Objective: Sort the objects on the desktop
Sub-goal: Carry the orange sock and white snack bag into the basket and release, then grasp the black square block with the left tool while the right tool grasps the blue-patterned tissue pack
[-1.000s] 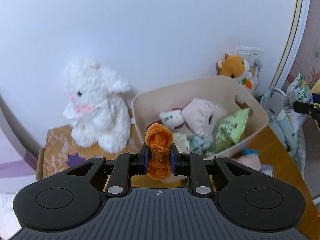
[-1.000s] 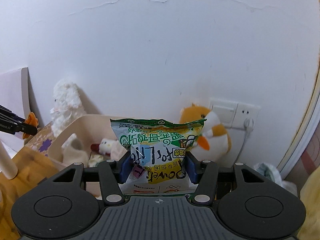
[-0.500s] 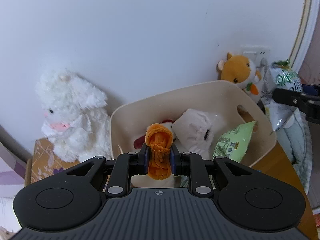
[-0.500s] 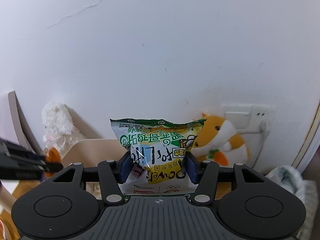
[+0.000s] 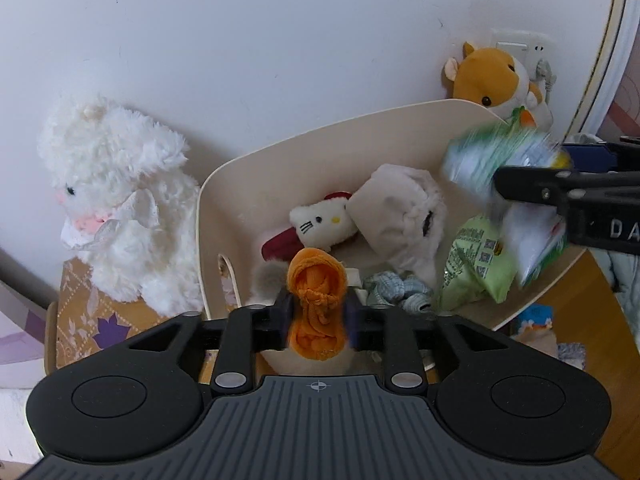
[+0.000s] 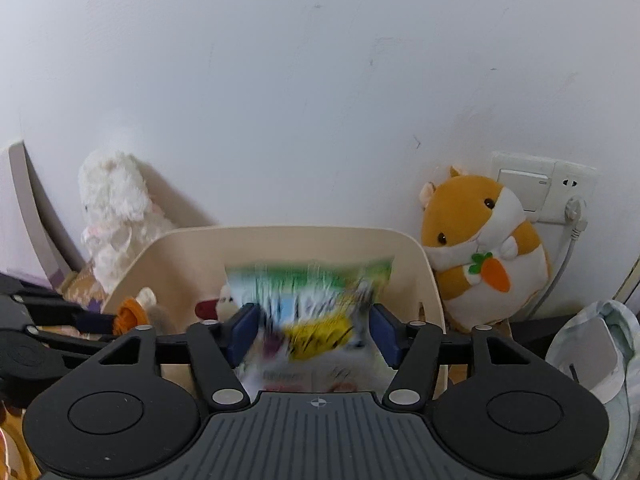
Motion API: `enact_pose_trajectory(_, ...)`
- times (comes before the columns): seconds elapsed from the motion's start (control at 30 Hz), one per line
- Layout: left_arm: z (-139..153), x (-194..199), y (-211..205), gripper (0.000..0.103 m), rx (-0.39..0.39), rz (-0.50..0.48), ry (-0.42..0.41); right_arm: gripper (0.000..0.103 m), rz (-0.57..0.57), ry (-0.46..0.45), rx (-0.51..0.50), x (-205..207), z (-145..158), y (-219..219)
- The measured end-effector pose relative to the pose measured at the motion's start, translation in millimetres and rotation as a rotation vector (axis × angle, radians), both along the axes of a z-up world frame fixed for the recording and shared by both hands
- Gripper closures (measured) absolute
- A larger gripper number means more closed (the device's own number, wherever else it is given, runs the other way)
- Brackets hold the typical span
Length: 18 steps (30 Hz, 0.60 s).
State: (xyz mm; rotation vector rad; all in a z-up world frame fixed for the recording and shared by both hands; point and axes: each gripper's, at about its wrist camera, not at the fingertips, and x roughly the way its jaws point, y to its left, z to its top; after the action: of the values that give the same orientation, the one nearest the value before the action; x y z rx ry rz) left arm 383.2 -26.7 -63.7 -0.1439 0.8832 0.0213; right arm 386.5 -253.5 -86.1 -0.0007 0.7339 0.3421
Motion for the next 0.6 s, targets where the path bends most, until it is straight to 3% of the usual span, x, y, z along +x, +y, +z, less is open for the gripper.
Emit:
enact_pose_trajectory(0.07, 3.6, -2.9, 2.8, 0.038, -0.025, 0.012, -0.006, 0.027, 0.019, 0.004, -0.016, -2.5, -0.8, 2.0)
enact_pose_trajectory(0.17, 14.6, -11.4, 7.7, 0.023, -0.043, 0.038, -0.059, 0.017, 0.042, -0.018, -0.038, -11.4, 1.8, 4.4)
enact_pose_trajectory(0.23, 20.1, -16.7, 11.3, 0.022, -0.052, 0.036, -0.075, 0.005, 0.044, -0.035, -0.053, -20.3, 5.1, 3.9)
enact_pose_trajectory(0.3, 23.6, -23.0, 14.9, 0.022, -0.055, 0.028, -0.083, 0.0, 0.047, -0.059, -0.054, -32.1, 8.9, 0.5)
enact_pose_trajectory(0.6, 11.4, -64.1, 50.4, 0.022, -0.076, 0.031, -0.055, 0.0, 0.069, -0.068, -0.077, -75.4, -5.0, -51.1)
